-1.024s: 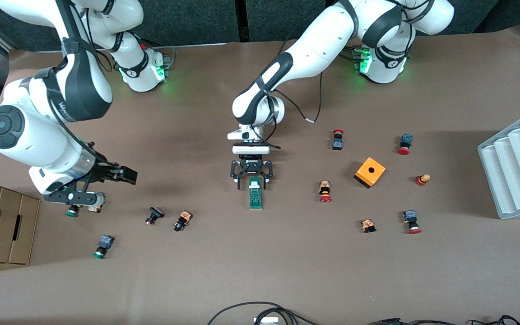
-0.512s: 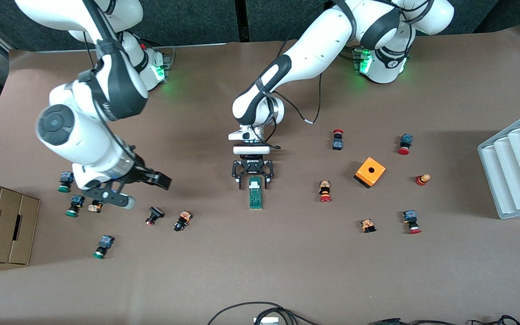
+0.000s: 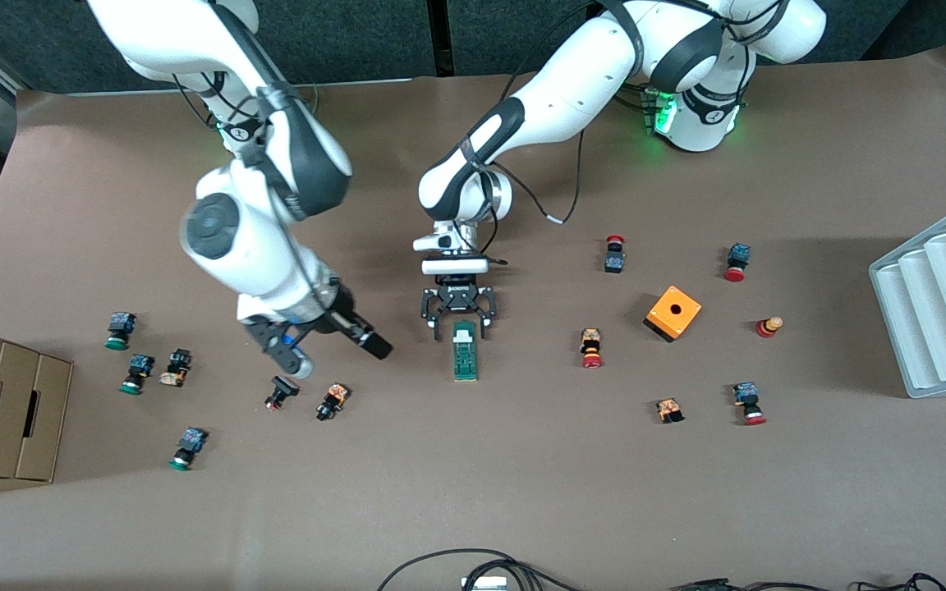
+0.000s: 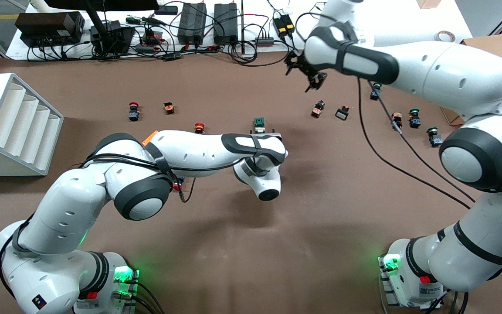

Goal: Close load switch with both arms
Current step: 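Lift the switch with the left gripper while the right gripper approaches, then close the right gripper around the white lever of the switch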

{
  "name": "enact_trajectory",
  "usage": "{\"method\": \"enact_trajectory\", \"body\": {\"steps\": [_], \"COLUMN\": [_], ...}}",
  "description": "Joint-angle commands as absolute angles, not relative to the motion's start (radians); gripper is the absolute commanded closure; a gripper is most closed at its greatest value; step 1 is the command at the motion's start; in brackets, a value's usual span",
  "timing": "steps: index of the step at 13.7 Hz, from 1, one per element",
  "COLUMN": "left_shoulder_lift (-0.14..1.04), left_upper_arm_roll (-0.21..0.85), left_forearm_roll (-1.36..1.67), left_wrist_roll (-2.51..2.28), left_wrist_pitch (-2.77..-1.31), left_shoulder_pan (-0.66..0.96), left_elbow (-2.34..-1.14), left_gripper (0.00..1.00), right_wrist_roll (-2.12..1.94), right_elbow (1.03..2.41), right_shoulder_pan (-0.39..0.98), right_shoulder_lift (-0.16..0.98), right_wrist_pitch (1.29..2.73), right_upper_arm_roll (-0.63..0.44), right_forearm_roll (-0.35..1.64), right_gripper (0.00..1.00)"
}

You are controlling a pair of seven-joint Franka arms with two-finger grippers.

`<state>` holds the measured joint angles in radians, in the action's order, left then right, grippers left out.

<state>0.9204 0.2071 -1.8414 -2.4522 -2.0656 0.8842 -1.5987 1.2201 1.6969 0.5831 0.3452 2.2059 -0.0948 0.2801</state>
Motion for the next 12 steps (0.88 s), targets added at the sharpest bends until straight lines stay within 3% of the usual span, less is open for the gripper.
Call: {"method": "enact_trajectory", "body": {"steps": [1,5,10,12], "left_shoulder_lift": [0.922,0.951,0.965,0.966], "left_upper_arm_roll": [0.23,0.256,0.256,0.256], "left_forearm_roll": [-1.861,-1.873,-1.876,-1.881], "left_wrist_roll": [-2.479,-2.482,-2.479,-2.473], "left_wrist_pitch": [-1.996,-1.945,-1.94,-1.94], "left_shoulder_pan": [0.891,0.888,0.887,0.885], "left_elbow": [-1.603,-1.608,-1.601,-1.6], "left_gripper": [0.0,0.0,0.01,0.07], "right_wrist_roll": [1.467,1.721,1.764,1.764], "right_elbow": [1.649,1.523,1.516,1.514], "right_shoulder_pan": [0.633,0.661,0.686,0.692], "right_shoulder_lift": [0.408,0.515,0.558,0.574], "right_wrist_pitch": [2.27,2.278,2.315,2.33], "right_upper_arm_roll": [-0.106,-0.106,-0.106,-0.107], "right_forearm_roll": [0.324,0.367,0.377,0.377], "right_gripper": [0.01,0.01,0.01,0.01]}}
